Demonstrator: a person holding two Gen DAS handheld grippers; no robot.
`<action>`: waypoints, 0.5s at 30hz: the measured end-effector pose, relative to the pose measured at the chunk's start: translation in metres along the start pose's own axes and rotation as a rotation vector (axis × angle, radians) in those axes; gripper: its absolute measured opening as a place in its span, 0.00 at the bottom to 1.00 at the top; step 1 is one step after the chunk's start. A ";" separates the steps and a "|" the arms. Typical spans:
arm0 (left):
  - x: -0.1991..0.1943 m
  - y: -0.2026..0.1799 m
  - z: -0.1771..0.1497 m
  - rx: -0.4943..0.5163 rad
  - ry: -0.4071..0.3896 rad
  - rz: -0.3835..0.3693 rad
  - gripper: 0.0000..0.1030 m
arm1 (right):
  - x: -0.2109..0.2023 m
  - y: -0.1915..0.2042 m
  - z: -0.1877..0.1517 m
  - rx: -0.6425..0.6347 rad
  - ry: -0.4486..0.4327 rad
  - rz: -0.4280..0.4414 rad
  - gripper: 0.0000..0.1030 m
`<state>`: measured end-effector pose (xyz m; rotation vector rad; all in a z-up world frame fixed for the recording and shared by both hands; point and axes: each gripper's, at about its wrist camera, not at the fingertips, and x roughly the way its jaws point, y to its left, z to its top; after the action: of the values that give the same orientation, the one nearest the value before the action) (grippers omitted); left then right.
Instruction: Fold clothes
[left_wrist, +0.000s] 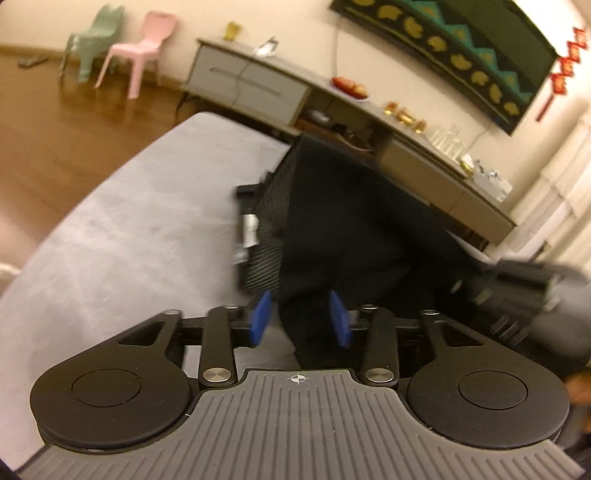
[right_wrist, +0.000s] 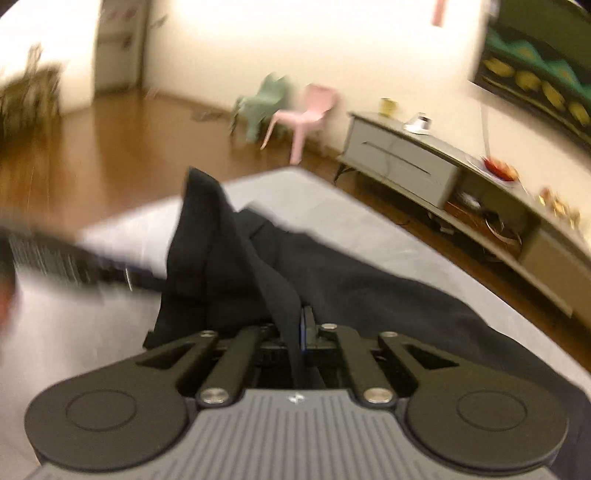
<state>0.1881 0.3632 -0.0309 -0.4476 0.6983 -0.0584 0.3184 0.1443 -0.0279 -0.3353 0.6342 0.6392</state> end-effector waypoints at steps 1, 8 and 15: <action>0.006 -0.007 -0.003 0.018 -0.002 -0.015 0.41 | -0.008 -0.012 0.003 0.033 -0.011 0.006 0.02; 0.031 -0.063 -0.004 0.199 -0.039 -0.098 0.00 | -0.049 -0.055 0.019 0.110 -0.080 0.004 0.02; -0.099 -0.122 0.017 0.576 -0.768 -0.002 0.00 | -0.092 -0.075 0.031 0.235 -0.290 0.084 0.01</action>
<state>0.1342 0.2794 0.0917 0.0997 -0.0905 -0.0790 0.3232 0.0609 0.0619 0.0043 0.4397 0.6708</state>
